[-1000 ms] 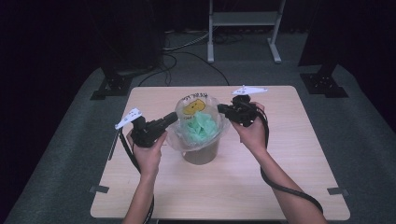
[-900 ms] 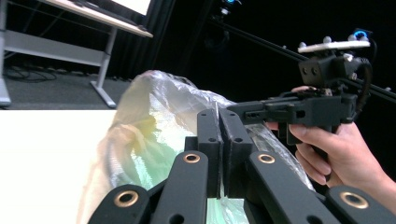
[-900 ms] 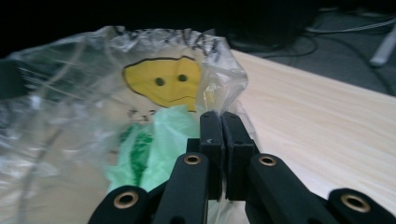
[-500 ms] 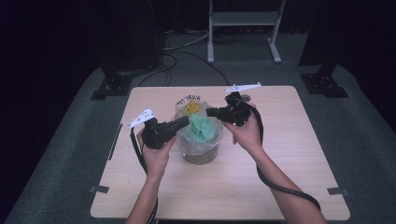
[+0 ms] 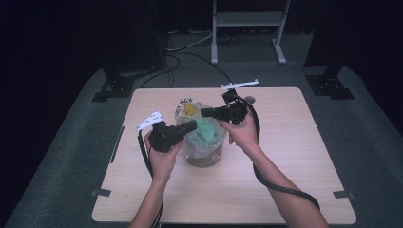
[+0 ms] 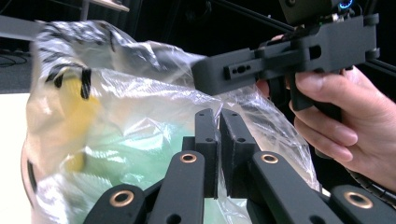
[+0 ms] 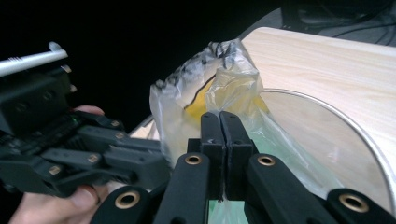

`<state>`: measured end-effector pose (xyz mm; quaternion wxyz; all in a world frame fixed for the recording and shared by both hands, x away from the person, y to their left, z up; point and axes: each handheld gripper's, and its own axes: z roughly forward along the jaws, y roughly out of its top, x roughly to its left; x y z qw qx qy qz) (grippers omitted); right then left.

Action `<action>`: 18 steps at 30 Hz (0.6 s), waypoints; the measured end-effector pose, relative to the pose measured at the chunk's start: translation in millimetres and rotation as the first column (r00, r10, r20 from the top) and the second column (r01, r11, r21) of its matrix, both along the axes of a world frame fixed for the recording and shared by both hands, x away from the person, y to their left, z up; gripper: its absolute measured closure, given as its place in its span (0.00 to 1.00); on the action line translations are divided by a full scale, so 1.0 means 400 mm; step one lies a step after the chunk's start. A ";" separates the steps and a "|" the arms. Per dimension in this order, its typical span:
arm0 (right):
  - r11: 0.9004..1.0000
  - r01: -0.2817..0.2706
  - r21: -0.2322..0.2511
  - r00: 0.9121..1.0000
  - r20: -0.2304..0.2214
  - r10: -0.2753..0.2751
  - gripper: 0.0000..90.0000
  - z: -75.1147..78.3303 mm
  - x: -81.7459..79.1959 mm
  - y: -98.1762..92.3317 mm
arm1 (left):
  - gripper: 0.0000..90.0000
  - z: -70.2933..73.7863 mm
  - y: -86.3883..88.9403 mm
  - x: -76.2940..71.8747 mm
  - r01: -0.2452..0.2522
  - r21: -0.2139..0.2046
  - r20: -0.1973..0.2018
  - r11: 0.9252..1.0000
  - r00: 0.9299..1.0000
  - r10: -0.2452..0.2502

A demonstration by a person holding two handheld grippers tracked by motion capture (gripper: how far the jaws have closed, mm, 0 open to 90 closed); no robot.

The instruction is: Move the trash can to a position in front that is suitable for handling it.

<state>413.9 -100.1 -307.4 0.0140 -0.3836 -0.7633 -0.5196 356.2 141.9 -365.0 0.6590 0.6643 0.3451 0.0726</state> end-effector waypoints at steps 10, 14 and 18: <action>0.997 -0.043 0.070 0.996 -0.077 0.048 0.99 -0.011 0.013 0.011 | 0.96 -0.010 -0.011 0.007 0.006 0.015 -0.008 1.000 1.000 -0.006; 0.994 -0.060 0.088 0.992 -0.101 0.069 0.97 -0.017 0.017 0.017 | 0.96 -0.010 -0.016 0.006 0.008 0.021 -0.008 1.000 1.000 -0.008; 0.992 -0.075 0.099 0.990 -0.116 0.086 0.91 -0.022 0.020 0.020 | 0.96 -0.013 -0.020 0.006 0.012 0.029 -0.012 1.000 1.000 -0.012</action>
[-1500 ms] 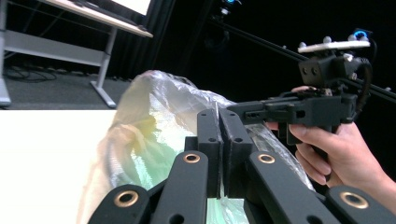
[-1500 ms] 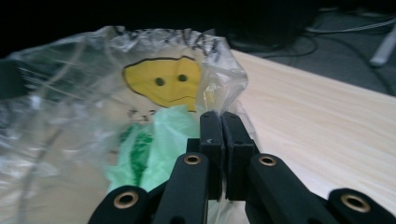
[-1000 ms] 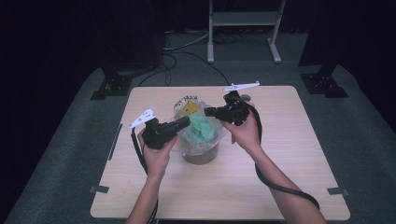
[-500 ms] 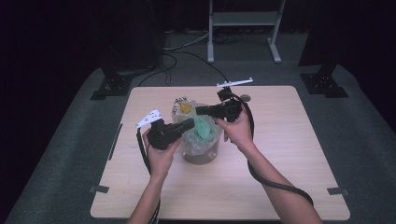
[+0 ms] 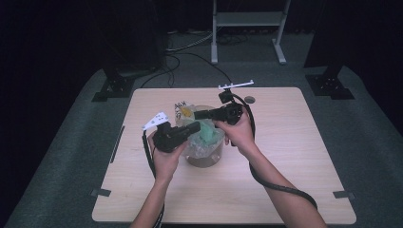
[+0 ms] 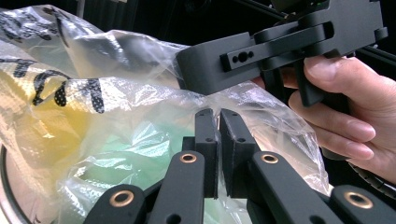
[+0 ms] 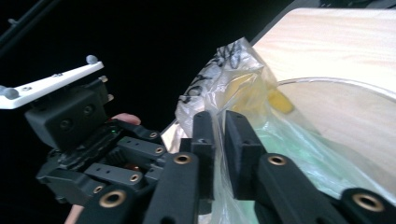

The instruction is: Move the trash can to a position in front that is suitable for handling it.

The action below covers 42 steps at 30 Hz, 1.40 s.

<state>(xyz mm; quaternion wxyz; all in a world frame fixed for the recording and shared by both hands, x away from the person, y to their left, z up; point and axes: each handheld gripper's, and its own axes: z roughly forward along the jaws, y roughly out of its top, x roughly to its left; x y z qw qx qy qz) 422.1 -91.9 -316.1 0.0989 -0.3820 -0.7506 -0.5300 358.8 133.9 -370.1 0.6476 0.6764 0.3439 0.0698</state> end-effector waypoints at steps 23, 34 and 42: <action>0.993 0.034 -0.115 0.999 0.023 -0.031 1.00 -0.012 0.010 0.026 | 0.86 0.004 -0.008 -0.007 0.020 0.003 0.004 1.000 1.000 -0.020; 0.992 0.102 -0.075 0.995 0.011 -0.102 1.00 -0.039 0.031 -0.033 | 0.54 0.020 0.030 -0.012 -0.009 -0.079 0.011 0.997 1.000 0.010; 0.991 0.119 -0.060 0.993 0.006 -0.119 1.00 -0.036 0.042 -0.065 | 0.35 0.040 0.040 -0.012 -0.019 -0.101 0.016 0.995 1.000 0.021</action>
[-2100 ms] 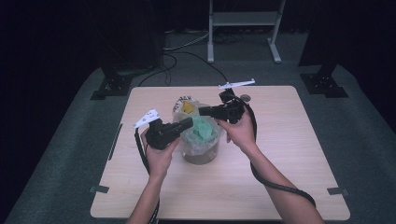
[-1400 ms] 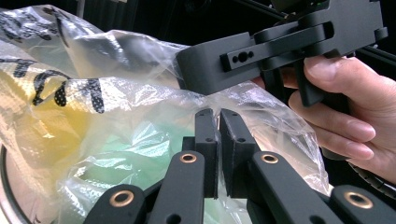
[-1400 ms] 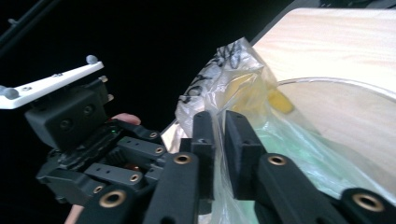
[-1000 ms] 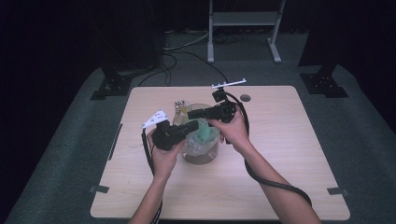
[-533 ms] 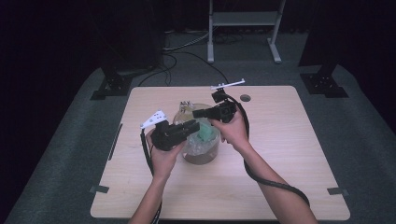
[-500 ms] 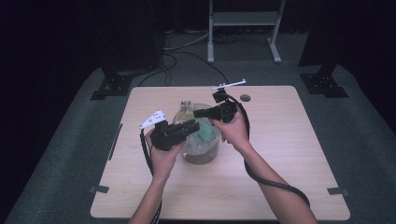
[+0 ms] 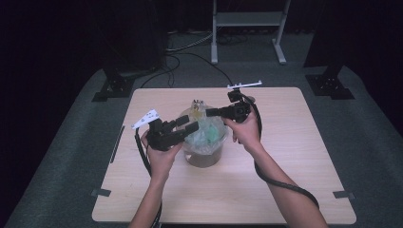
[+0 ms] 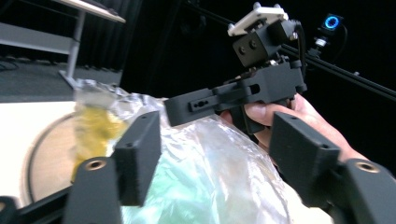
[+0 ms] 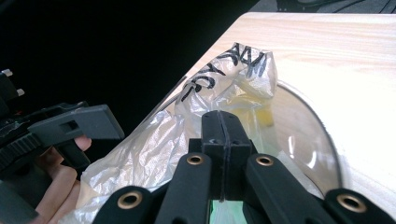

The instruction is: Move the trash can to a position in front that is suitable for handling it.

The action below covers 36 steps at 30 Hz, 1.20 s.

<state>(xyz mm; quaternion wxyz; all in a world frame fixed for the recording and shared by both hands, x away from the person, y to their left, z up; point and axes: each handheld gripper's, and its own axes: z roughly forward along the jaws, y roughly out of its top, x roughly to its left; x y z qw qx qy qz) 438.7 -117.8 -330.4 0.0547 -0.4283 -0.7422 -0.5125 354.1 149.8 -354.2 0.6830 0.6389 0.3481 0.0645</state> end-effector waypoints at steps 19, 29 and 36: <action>0.994 0.049 0.096 0.998 0.034 -0.053 1.00 0.050 0.003 -0.066 | 0.18 0.034 0.062 -0.012 -0.064 -0.040 0.030 0.997 0.997 0.065; 0.986 0.069 0.150 0.995 0.058 -0.078 1.00 0.103 -0.002 -0.109 | 0.11 0.035 0.071 -0.014 -0.056 -0.074 0.037 0.996 0.998 0.059; 0.983 0.080 0.167 0.992 0.085 -0.095 1.00 0.147 -0.014 -0.134 | 0.11 0.032 0.059 -0.016 -0.035 -0.079 0.035 0.996 0.999 0.038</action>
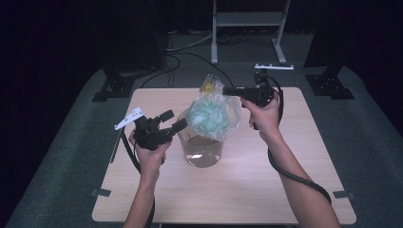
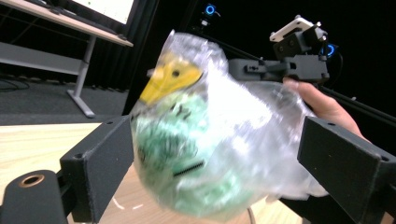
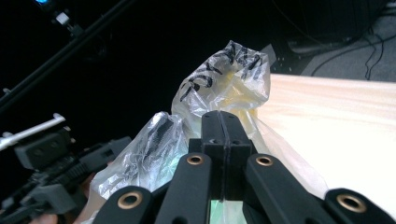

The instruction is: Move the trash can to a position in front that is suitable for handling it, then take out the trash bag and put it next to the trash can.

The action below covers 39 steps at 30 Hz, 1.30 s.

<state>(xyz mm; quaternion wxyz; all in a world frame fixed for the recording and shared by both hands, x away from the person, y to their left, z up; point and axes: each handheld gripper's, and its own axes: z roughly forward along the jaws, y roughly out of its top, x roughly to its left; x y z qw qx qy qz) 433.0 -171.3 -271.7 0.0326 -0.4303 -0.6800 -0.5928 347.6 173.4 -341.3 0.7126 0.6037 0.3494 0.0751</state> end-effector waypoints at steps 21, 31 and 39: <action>0.997 0.060 0.044 0.997 0.046 -0.062 1.00 0.069 -0.044 -0.145 | 0.10 -0.007 -0.024 0.008 0.018 0.017 -0.020 1.000 1.000 -0.018; 0.994 0.098 0.052 0.993 0.055 -0.101 1.00 0.087 -0.052 -0.196 | 0.10 -0.010 -0.024 0.010 0.013 0.025 -0.023 1.000 1.000 -0.013; 0.990 0.141 0.027 0.989 0.042 -0.142 1.00 0.077 -0.045 -0.232 | 0.10 -0.008 -0.021 0.009 0.011 0.025 -0.020 1.000 1.000 -0.010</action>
